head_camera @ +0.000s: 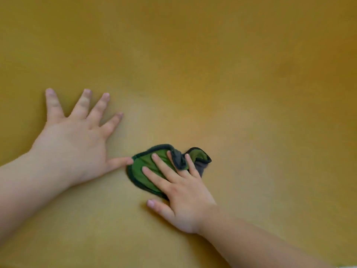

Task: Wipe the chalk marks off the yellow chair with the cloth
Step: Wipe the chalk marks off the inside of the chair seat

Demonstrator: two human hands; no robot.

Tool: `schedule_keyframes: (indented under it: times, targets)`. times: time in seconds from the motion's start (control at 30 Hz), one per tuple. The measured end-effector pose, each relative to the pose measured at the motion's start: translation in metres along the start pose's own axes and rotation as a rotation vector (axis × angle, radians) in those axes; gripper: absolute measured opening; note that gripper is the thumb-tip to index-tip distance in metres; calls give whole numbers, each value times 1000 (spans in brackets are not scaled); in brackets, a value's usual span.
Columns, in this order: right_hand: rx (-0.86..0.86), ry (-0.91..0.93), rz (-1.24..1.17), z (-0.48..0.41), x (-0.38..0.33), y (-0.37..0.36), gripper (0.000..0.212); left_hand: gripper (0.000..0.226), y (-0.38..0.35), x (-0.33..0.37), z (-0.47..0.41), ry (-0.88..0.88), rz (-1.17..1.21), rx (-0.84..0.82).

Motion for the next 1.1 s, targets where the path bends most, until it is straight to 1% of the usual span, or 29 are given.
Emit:
schedule_keyframes:
  times: [0.07, 0.13, 0.23, 0.3, 0.37, 0.4, 0.47, 0.5, 0.53, 0.6, 0.63, 0.67, 0.73, 0.8, 0.87, 0.93, 1.0, 1.03, 1.1]
  targets:
    - [-63, -115, 76, 48, 63, 5, 70, 122, 4, 25, 3, -22, 110, -12]
    - [-87, -275, 193, 85, 143, 26, 71, 128, 1, 54, 4, -45, 186, -86]
    - [-32, -493, 381, 116, 253, 84, 77, 144, -4, 80, 2, -3, 259, -218]
    - [-45, -631, 464, 120, 299, 113, 82, 153, -3, 88, -1, 19, 286, -270]
    - [-31, -745, 504, 110, 308, 122, 81, 159, -2, 92, -3, 33, 314, -298]
    - [15, -830, 440, 103, 300, 118, 80, 161, -2, 92, -4, 37, 324, -309]
    - [95, -976, 194, 89, 260, 87, 80, 163, -1, 94, -5, 39, 343, -316]
    - [85, -969, 82, 79, 226, 63, 79, 163, 0, 94, -5, 36, 347, -315]
    - [53, -895, -1, 69, 182, 39, 77, 164, 1, 95, -5, 34, 351, -316]
    - [-26, -680, -135, 62, 92, 1, 71, 163, 3, 96, -3, 26, 350, -322]
    - [-84, -603, -204, 70, 60, -11, 68, 163, 5, 97, -2, 19, 346, -325]
    - [-139, -548, -248, 83, 40, -18, 65, 162, 6, 97, -1, 14, 341, -329]
    - [-209, -482, -271, 114, 32, -19, 59, 161, 10, 96, 2, 18, 334, -339]
    - [-216, -404, -173, 138, 55, -11, 56, 161, 14, 99, 5, 19, 327, -363]
    - [-190, -385, -6, 159, 115, 10, 54, 163, 17, 109, 11, 12, 341, -402]
    - [-156, -492, 170, 179, 206, 52, 55, 165, 23, 130, 17, -2, 400, -430]
    - [-101, -571, 380, 187, 285, 111, 58, 171, 27, 153, 17, 3, 459, -466]
    - [-90, -591, 476, 185, 311, 135, 60, 175, 29, 161, 16, 20, 475, -491]
    - [-113, -621, 623, 174, 339, 163, 64, 180, 31, 170, 13, 63, 496, -537]
Point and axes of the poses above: each hand's wrist, its own z-axis away from the middle knuckle, its own y-axis out of the back of the hand, x = y × z, the point moved 10 cm from there along -z, towards the middle knuckle, and after that the axes turned 2 degrees about x, right-handed, at the moved point
